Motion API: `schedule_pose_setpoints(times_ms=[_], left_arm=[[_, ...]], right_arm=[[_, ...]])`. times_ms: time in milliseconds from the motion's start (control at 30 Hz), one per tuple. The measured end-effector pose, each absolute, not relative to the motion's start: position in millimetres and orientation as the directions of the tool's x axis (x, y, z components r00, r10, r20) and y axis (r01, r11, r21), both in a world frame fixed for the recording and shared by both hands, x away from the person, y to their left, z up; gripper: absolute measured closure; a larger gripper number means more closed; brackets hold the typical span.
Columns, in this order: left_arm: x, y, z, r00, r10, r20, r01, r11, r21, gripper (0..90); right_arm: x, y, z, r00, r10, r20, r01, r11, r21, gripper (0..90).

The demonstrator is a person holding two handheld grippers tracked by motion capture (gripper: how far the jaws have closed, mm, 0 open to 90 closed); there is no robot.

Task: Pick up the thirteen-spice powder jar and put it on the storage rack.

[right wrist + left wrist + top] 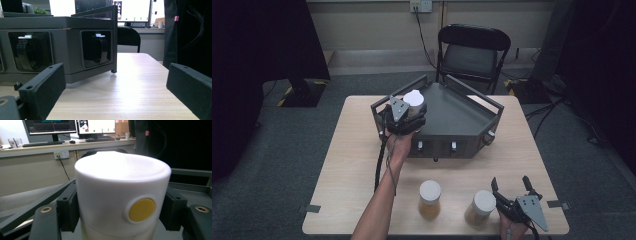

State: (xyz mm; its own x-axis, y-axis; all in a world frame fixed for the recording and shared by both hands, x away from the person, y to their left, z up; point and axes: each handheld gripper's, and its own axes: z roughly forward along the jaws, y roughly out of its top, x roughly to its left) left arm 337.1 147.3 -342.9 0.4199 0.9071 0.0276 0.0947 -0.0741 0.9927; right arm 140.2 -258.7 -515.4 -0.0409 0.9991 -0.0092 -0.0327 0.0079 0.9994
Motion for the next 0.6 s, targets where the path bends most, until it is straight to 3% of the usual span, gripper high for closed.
schedule_pose_setpoints(times_ms=[600], left_arm=[[338.4, 148.6, -347.7, 0.410, 0.912, -0.020, 0.107, -0.026, 0.994, 31.0]], right_arm=[[140.1, -258.6, -515.4, -0.041, 0.999, -0.009, -0.033, 0.008, 0.999, 1.3]])
